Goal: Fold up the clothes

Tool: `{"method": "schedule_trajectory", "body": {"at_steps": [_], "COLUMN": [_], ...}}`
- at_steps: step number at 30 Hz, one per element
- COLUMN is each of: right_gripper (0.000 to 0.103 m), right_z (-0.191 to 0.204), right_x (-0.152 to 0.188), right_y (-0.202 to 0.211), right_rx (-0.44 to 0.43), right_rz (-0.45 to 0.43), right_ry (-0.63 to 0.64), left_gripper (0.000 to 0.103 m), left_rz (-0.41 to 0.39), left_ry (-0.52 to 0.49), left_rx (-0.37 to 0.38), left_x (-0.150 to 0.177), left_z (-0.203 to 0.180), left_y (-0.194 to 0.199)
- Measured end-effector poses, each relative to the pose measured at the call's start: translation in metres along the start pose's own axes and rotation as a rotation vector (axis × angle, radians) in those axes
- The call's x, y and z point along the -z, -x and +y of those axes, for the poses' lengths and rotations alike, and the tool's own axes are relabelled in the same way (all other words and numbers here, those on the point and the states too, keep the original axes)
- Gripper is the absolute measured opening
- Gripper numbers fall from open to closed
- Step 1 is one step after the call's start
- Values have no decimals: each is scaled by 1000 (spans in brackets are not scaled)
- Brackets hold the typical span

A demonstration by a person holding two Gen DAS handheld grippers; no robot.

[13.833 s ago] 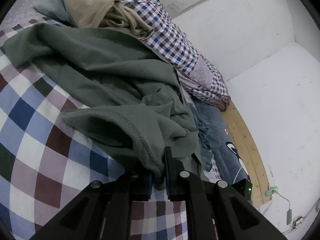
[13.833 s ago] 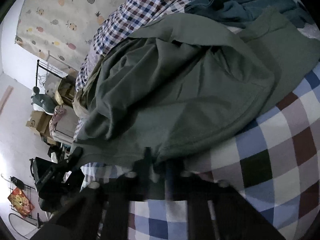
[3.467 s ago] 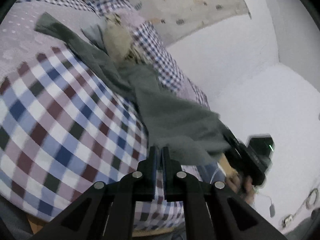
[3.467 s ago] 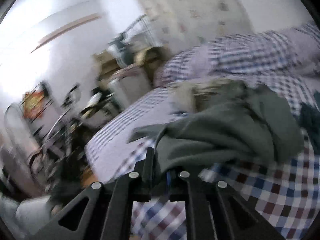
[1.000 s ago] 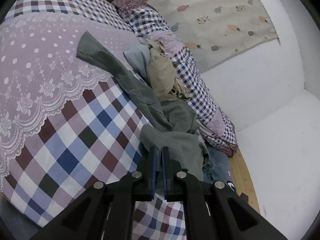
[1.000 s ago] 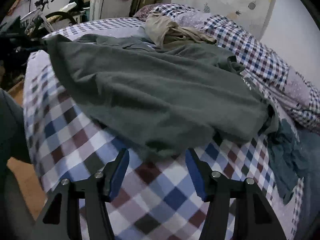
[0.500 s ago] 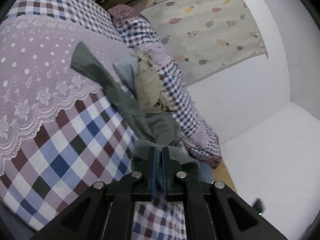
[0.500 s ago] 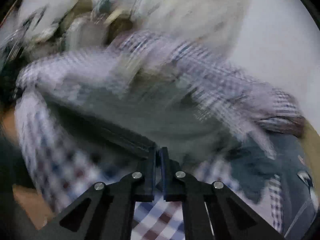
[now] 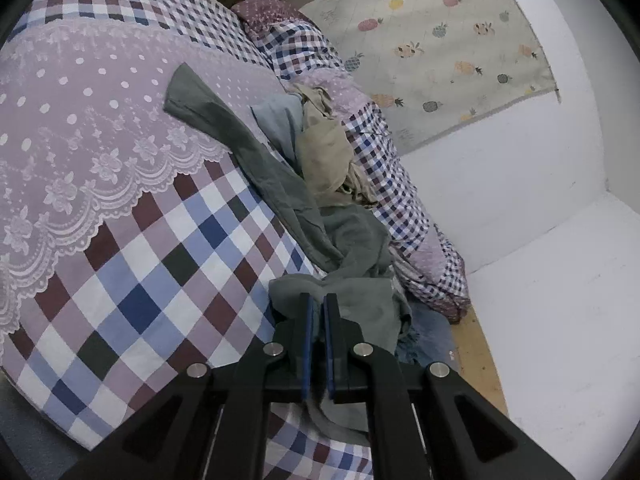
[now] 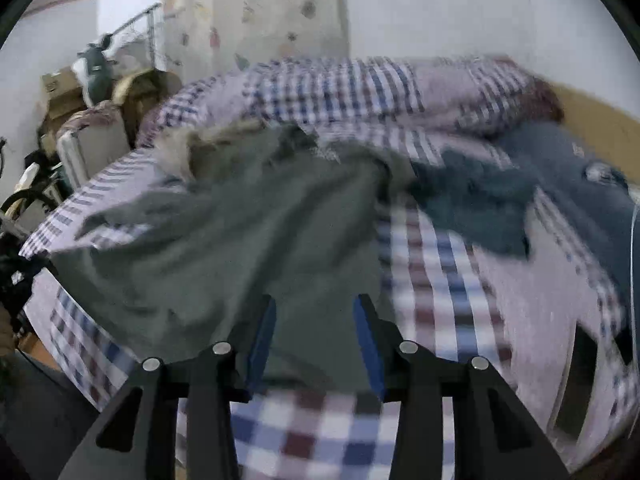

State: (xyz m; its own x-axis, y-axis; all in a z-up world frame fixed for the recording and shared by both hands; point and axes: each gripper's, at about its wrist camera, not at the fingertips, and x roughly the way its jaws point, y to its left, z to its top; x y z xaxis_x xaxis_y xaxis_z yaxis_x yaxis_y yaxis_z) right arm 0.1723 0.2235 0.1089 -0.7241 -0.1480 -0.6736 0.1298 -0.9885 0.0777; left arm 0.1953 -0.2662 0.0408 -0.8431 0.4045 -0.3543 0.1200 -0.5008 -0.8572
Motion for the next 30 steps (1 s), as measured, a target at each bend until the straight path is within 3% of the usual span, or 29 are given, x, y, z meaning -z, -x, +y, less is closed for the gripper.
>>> {"method": "schedule_trajectory", "body": {"at_steps": [7, 10, 14, 16, 17, 21, 26, 30], "right_gripper": [47, 47, 46, 28, 1, 0, 0, 0], "right_z": [-99, -107, -97, -87, -82, -72, -97, -116], "right_x": [42, 46, 37, 33, 31, 26, 27, 42], "right_y": [-43, -56, -63, -65, -66, -35, 59, 95], "right_rx": [-140, -177, -177, -186, -190, -105, -77, -23], "right_rz": [152, 187, 195, 206, 211, 169, 24, 34], "right_ry": [-421, -436, -349, -279, -244, -164, -272, -336], "left_gripper": [4, 4, 4, 4, 4, 4, 4, 4], "left_rz": [-2, -2, -3, -2, -1, 9, 54, 128], "left_ry": [-6, -6, -2, -14, -19, -22, -55, -39], "left_rx": [-23, -31, -42, -49, -51, -52, -27, -31], "left_x": [3, 3, 3, 4, 4, 4, 8, 18], "left_z": [1, 1, 1, -1, -2, -2, -6, -4], "left_y": [-1, -2, -5, -6, -6, -7, -2, -1]}}
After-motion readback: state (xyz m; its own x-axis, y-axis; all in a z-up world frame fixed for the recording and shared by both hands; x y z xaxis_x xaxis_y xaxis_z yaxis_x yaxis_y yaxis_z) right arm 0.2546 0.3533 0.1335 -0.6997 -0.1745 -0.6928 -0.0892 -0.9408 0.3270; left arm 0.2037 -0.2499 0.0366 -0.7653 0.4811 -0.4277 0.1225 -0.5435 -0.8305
